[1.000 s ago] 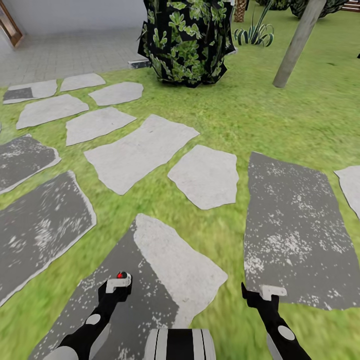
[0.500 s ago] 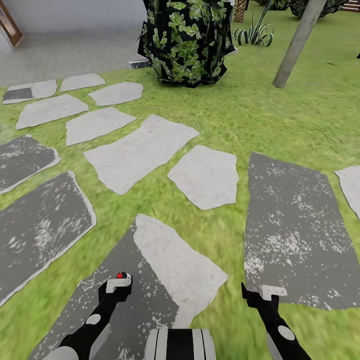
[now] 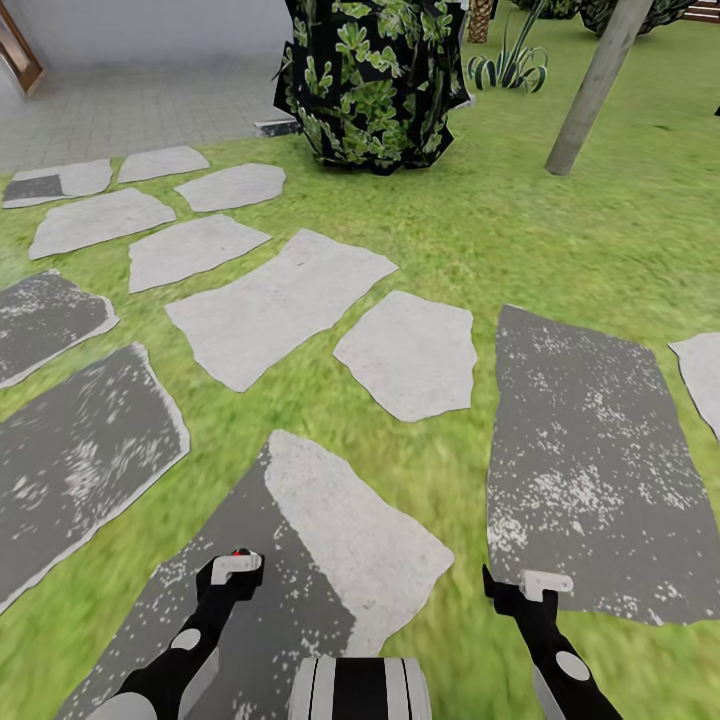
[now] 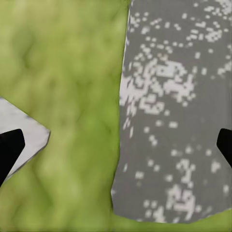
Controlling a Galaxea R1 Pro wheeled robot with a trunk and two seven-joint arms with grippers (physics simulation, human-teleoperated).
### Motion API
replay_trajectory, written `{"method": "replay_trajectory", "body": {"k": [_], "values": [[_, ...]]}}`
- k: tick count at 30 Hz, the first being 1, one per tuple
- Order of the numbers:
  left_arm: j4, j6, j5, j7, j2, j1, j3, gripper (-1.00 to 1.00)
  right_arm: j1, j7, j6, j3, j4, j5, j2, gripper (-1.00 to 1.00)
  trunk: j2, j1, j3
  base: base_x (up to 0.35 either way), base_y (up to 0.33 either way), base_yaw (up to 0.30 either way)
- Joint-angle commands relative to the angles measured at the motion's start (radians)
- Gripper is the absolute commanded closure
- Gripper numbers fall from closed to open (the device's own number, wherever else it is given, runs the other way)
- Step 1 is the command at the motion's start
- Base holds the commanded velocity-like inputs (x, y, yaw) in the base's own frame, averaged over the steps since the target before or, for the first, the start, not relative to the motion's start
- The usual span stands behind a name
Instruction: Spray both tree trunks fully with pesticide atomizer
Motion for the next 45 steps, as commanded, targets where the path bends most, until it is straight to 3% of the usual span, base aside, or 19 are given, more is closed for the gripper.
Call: {"method": "replay_trajectory", "body": {"k": [1, 29, 30, 45], "values": [[0.001, -0.003, 0.004, 0.002, 0.000, 0.000, -0.004, -1.00, 0.000, 0.000, -0.003, 0.001, 0.000, -0.006, 0.000, -1.00, 0.000, 0.000, -0.001, 0.000, 0.000, 0.000], [0.003, -0.014, 0.004, 0.002, -0.003, 0.001, -0.006, -1.00, 0.000, 0.000, -0.003, 0.001, 0.000, -0.006, 0.000, -1.00, 0.000, 0.000, -0.001, 0.000, 0.000, 0.000], [0.003, -0.014, 0.004, 0.002, -0.003, 0.001, -0.006, 1.00, 0.000, 0.000, -0.003, 0.001, 0.000, -0.006, 0.000, -1.00, 0.000, 0.000, -0.001, 0.000, 0.000, 0.000], [0.000, -0.014, 0.004, 0.002, -0.002, 0.001, -0.005, 1.00, 0.000, 0.000, -0.002, 0.001, 0.000, -0.006, 0.000, -1.00, 0.000, 0.000, -0.001, 0.000, 0.000, 0.000]]}}
